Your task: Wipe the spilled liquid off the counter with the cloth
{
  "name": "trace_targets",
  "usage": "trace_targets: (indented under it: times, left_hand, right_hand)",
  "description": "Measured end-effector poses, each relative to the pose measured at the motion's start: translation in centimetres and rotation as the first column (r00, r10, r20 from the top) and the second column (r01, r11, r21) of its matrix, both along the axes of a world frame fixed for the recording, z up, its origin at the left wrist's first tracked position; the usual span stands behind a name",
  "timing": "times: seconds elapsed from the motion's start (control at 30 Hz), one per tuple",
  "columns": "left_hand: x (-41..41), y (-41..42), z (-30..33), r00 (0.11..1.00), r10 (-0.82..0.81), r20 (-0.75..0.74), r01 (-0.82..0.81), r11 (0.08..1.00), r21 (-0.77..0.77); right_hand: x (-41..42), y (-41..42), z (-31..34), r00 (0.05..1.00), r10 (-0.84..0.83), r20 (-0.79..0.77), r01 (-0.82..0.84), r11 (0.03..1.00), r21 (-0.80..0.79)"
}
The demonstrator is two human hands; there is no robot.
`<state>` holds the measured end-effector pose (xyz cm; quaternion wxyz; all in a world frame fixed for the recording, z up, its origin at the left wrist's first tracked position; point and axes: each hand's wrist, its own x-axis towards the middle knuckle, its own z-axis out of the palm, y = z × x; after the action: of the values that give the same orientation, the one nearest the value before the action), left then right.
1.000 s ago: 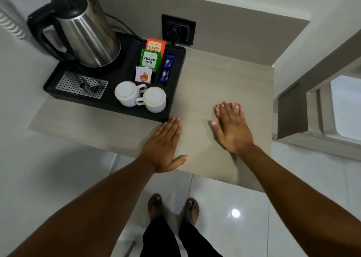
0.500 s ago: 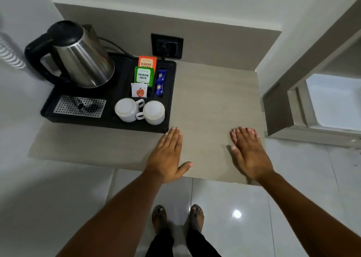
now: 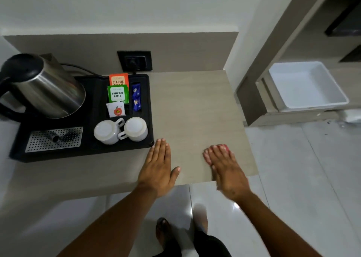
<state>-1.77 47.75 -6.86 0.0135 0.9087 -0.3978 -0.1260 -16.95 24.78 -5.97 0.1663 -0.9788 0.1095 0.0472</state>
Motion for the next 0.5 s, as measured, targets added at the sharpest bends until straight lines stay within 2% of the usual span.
trace_targets:
  times: [0.13,0.23,0.4,0.5]
  left_hand:
    - [0.7,-0.2,0.1,0.995,-0.099,0.018,0.098,0.994,0.052]
    - [1.3,-0.4,-0.1,0.99,-0.143,0.021,0.142,0.989,0.042]
    - [1.4,-0.3,-0.6,0.991,-0.13,-0.005,0.13,0.991,-0.025]
    - [1.5,-0.4,-0.5,0.993,-0.119,0.01,0.119,0.992,-0.052]
  right_hand:
    - [2.9,-5.9,0.8,0.973,-0.232,0.008,0.232,0.973,-0.007]
    - [8.3,-8.2,1.2,0.95,-0.305,0.064,0.306,0.952,-0.008]
    - [17.2,-8.0,1.6,0.947,-0.302,0.112,0.304,0.953,-0.005]
    - [19.4,-4.2,1.4,0.98,-0.15,0.132,0.148,0.989,0.023]
